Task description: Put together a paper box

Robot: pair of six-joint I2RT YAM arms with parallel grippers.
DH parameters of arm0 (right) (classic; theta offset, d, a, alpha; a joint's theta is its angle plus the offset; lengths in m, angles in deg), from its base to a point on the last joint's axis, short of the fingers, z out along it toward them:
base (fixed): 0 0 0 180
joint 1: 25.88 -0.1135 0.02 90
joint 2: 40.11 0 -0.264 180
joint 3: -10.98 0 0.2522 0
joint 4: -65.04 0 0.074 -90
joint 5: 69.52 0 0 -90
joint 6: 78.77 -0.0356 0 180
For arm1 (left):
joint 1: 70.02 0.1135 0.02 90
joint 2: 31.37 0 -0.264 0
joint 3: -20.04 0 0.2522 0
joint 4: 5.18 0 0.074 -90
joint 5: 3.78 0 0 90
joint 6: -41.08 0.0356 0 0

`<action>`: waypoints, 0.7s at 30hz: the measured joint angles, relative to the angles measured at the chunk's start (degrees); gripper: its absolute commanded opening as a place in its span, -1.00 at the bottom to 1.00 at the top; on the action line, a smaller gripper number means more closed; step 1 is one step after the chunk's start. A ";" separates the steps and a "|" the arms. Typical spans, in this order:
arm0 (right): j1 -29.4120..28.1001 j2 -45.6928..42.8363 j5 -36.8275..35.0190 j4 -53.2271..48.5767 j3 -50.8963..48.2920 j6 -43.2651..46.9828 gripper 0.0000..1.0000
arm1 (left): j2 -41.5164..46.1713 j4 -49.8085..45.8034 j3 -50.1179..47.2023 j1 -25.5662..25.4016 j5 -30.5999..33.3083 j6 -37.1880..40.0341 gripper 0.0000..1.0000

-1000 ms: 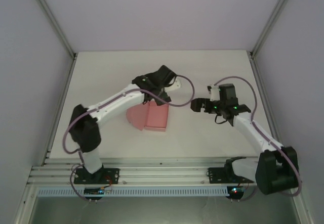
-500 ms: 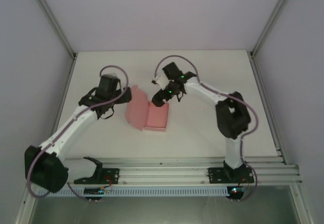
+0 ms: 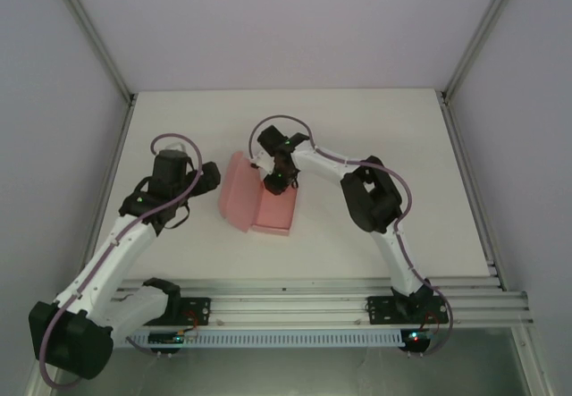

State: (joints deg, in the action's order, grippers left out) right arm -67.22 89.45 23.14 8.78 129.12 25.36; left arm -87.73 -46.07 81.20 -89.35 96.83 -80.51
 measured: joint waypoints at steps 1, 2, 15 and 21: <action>-0.07 -0.04 -1.40 0.39 -0.22 -1.57 -0.63 | -0.13 0.11 0.00 0.00 -0.37 0.00 0.99; -0.11 -0.20 -2.93 1.16 -0.68 -3.21 -0.68 | -0.28 0.13 0.00 0.00 -0.57 0.02 0.99; -0.50 -9.33 -26.14 -5.35 -15.76 -48.85 -0.76 | -2.91 1.86 0.72 0.00 -5.14 1.09 0.99; -3.13 -12.92 -27.36 -5.49 -20.70 -57.18 -0.48 | -5.70 3.72 0.74 0.00 -9.22 2.16 0.99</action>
State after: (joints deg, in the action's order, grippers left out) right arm -70.35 76.53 -4.23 3.29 108.42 -31.82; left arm -93.43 -42.36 81.94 -89.35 87.61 -78.35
